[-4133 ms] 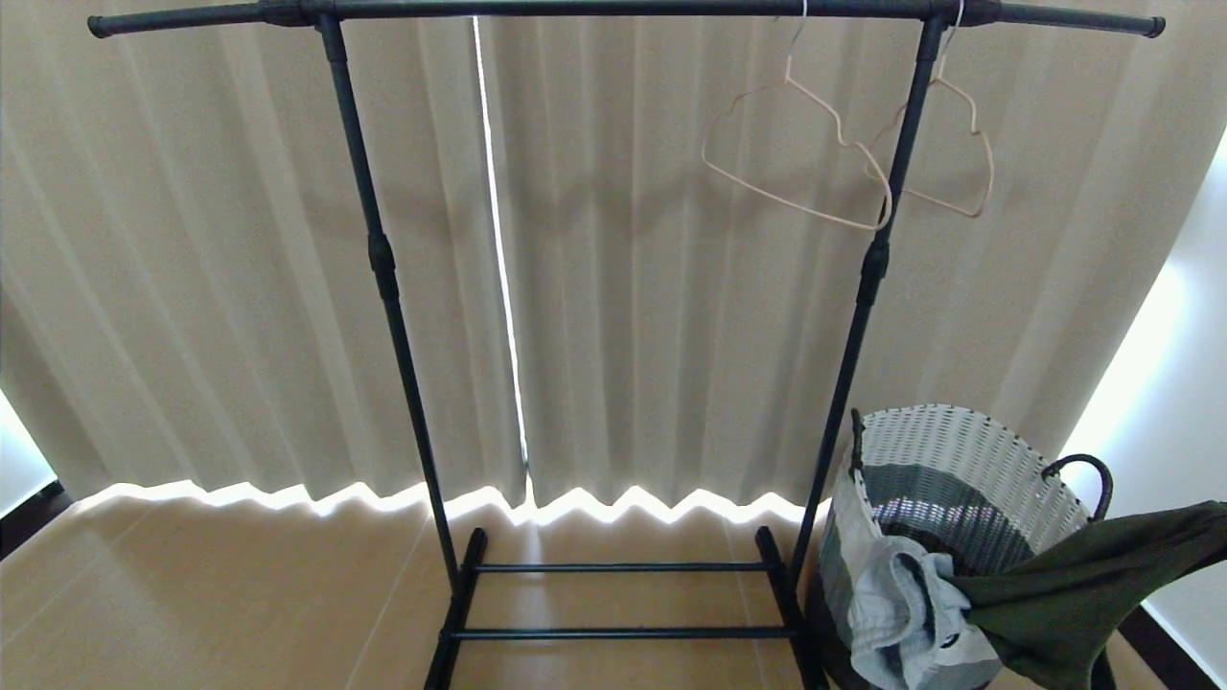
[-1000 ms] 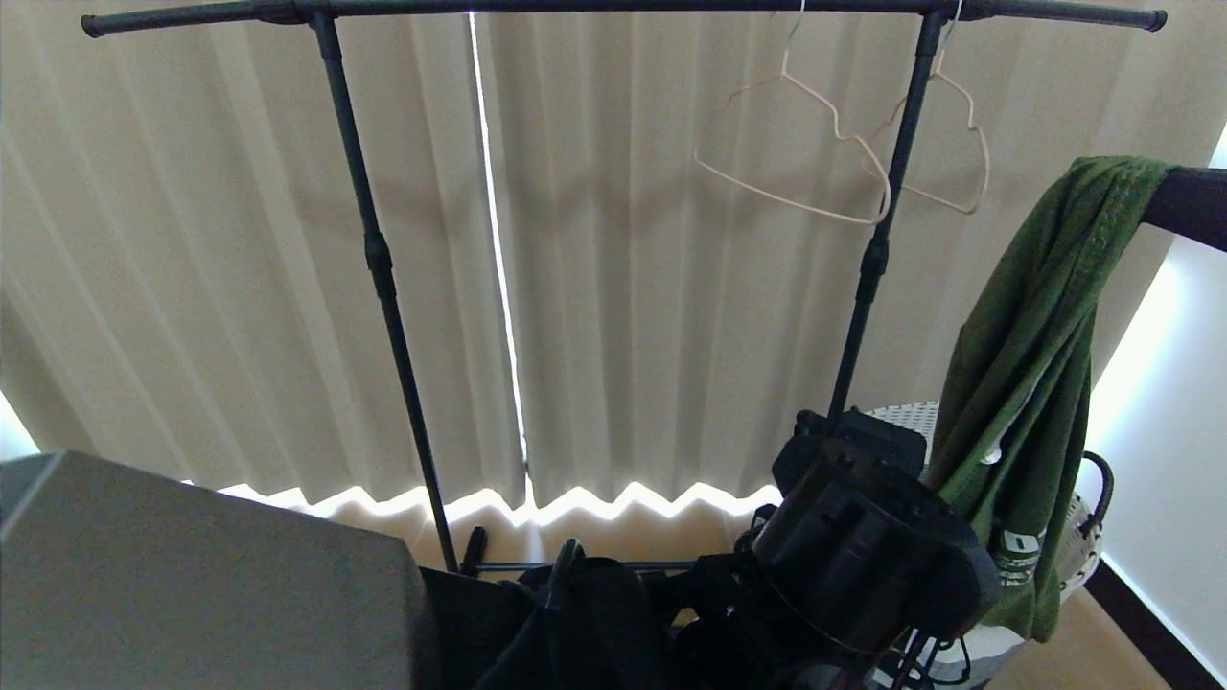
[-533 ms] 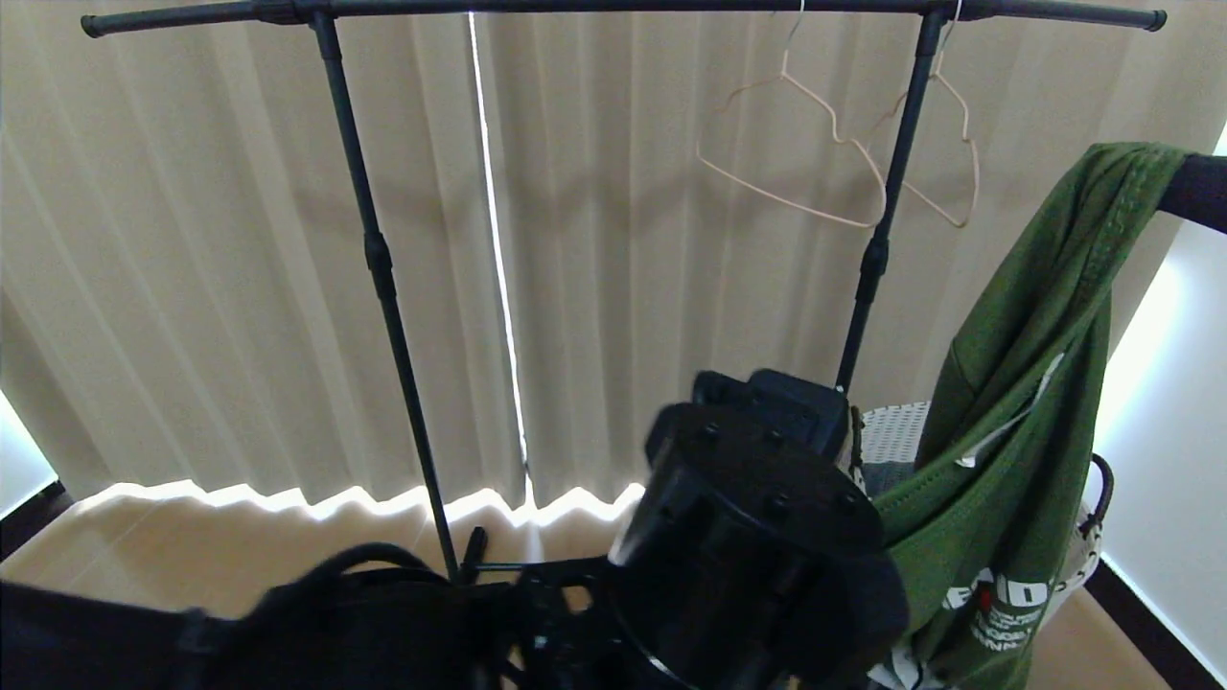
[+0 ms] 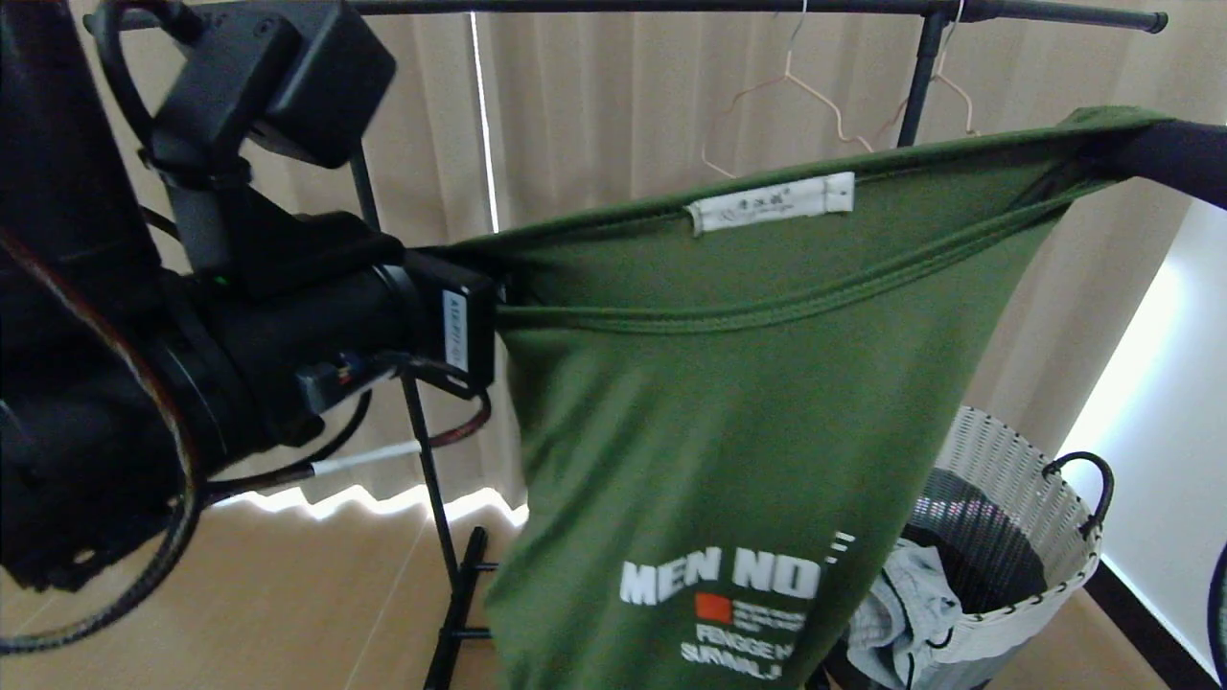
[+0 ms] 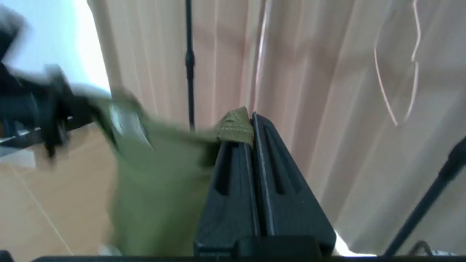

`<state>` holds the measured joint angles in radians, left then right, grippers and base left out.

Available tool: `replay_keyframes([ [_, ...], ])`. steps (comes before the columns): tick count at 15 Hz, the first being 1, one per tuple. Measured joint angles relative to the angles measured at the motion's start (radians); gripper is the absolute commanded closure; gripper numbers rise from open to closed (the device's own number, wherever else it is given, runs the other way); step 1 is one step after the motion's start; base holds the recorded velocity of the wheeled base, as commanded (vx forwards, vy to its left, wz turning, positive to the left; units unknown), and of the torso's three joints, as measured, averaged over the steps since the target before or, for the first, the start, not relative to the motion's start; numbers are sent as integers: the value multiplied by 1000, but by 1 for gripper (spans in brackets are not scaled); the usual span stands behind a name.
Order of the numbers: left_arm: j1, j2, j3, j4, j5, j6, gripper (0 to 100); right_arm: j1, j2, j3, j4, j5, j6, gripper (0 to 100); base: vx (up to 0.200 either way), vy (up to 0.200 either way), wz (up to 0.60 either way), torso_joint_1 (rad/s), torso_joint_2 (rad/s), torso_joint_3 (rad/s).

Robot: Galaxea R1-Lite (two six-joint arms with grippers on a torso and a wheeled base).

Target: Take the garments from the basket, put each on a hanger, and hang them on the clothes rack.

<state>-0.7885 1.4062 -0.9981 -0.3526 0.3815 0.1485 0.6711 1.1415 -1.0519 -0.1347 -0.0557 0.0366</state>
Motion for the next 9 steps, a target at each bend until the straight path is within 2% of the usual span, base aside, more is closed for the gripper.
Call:
replay_keyframes([
  [3, 106, 12, -43, 0, -2, 14, 100, -68, 40, 5, -9, 0, 0, 100, 0, 0, 0, 0, 0, 0],
  [6, 152, 63, -139, 8, -14, 15, 100, -115, 85, -1, -31, 0, -12, 100, 0, 0, 0, 0, 0, 0],
  [8, 160, 92, -188, 14, -79, 15, 100, -131, 117, -8, -76, -1, -22, 100, 0, 0, 0, 0, 0, 0],
  [9, 164, 100, -204, 26, -173, 16, 100, -135, 135, -10, -117, -2, -24, 100, 0, 0, 0, 0, 0, 0],
])
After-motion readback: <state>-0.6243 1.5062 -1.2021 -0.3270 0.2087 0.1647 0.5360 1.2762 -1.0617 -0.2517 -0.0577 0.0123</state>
